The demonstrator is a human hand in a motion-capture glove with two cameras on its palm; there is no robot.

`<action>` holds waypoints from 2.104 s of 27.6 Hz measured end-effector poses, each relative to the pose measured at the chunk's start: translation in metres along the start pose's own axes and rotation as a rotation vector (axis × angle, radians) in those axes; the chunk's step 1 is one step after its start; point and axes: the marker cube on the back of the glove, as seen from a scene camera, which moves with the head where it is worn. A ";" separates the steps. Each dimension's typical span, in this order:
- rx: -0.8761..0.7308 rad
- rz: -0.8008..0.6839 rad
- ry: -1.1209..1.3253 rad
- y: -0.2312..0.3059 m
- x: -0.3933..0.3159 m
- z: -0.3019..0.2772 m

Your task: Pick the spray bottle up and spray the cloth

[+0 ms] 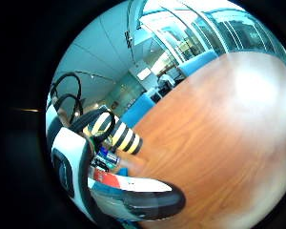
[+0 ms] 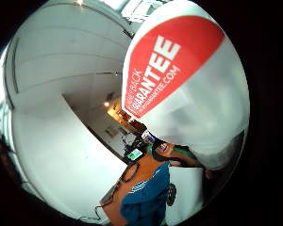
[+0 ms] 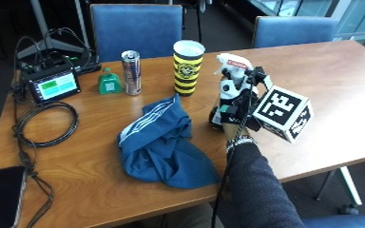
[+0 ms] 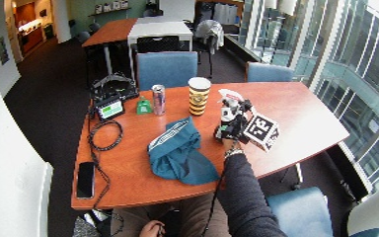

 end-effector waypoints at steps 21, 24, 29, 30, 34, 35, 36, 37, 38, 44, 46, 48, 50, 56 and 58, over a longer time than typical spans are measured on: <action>-0.213 -0.025 -0.001 0.008 0.021 0.008; -0.252 -0.102 0.060 -0.009 0.009 0.002; -0.347 -0.296 0.212 -0.044 -0.017 -0.006; -0.368 -0.347 0.254 -0.049 -0.022 -0.007; -0.442 -0.569 0.435 -0.059 -0.048 -0.004; -0.458 -0.623 0.474 -0.059 -0.055 -0.003; -0.473 -0.676 0.511 -0.060 -0.061 -0.001; -0.487 -0.727 0.545 -0.059 -0.067 0.000; -0.501 -0.774 0.576 -0.059 -0.073 0.002; -0.584 -1.039 0.753 -0.040 -0.089 0.015; -0.605 -1.127 0.817 -0.033 -0.090 0.021; -0.621 -1.212 0.885 -0.026 -0.089 0.026; -0.640 -1.296 0.951 -0.016 -0.087 0.029; -0.714 -1.447 1.040 0.016 -0.078 0.036; -0.727 -1.473 1.046 0.024 -0.074 0.038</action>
